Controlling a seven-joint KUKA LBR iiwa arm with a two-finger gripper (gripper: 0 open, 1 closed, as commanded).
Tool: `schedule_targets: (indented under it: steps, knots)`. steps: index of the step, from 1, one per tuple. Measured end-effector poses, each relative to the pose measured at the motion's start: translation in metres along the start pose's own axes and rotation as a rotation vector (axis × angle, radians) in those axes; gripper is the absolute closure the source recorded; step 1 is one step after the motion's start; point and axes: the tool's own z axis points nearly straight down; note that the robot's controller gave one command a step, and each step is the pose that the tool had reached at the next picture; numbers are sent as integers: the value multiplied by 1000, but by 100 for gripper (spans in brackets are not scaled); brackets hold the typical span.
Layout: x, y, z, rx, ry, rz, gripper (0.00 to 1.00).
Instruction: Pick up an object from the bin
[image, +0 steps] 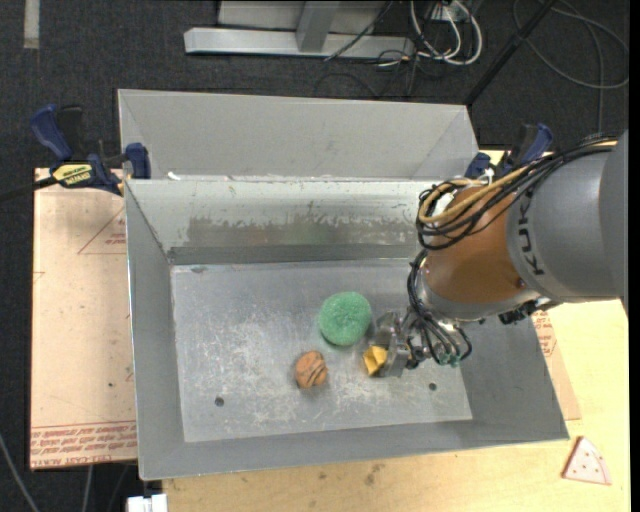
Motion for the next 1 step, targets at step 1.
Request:
schedule_targets:
  steps: [1]
  knots:
    - [2, -14, -132, 0, -2, -12, 100]
